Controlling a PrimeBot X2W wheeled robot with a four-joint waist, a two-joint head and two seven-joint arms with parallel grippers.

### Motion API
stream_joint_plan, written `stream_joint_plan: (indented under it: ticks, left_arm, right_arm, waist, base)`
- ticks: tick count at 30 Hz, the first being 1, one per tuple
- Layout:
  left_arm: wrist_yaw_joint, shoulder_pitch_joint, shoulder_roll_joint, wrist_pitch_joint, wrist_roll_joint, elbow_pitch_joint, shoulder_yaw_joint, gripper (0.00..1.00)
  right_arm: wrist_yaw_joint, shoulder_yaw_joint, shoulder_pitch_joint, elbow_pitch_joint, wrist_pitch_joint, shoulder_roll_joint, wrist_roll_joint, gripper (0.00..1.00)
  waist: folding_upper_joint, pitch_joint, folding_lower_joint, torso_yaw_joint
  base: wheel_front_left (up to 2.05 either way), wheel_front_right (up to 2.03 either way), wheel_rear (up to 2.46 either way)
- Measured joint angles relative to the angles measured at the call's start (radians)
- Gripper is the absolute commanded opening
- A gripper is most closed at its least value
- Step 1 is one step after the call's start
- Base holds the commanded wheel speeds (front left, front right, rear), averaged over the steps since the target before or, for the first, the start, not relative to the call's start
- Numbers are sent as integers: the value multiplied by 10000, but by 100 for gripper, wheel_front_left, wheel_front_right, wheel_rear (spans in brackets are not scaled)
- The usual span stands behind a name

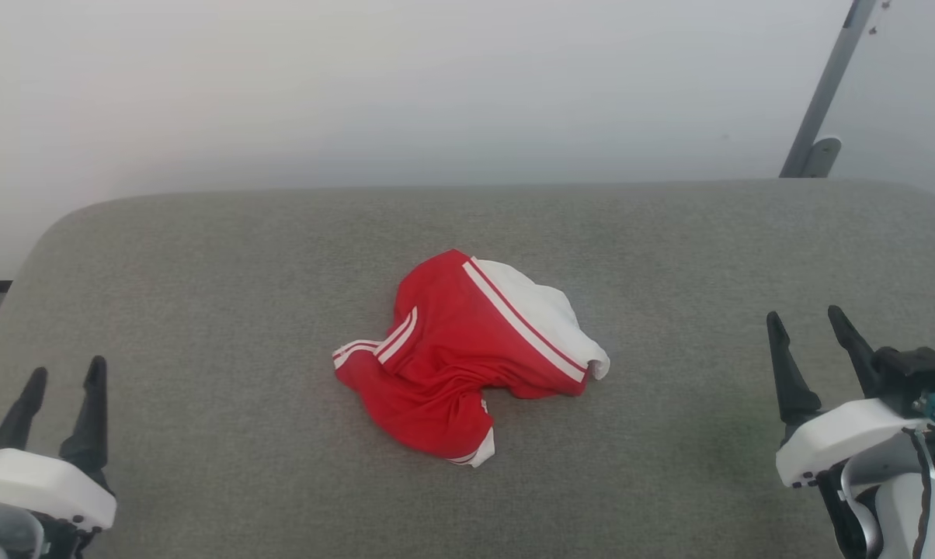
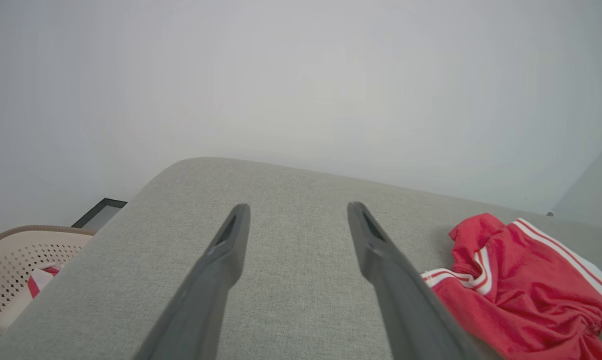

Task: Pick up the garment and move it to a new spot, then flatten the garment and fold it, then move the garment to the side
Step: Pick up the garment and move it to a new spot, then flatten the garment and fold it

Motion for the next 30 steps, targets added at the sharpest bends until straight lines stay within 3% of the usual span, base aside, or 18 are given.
stream_joint_plan:
  ticks: [14, 30]
  left_arm:
    - [65, -638, -497, 500, 115, -514, -807, 100]
    - [-320, -2124, -1478, 458, 437, -215, -1720, 100]
  right_arm:
    - [-2, 497, -218, 69, 614, -291, 332, 100]
    - [-2, 1507, -1871, 1753, 2940, -1080, 1266, 100]
  waist:
    - [0, 162, 0, 1059]
    - [0, 1661, 0, 2843]
  base:
    - [0, 0, 0]
    - [0, 0, 0]
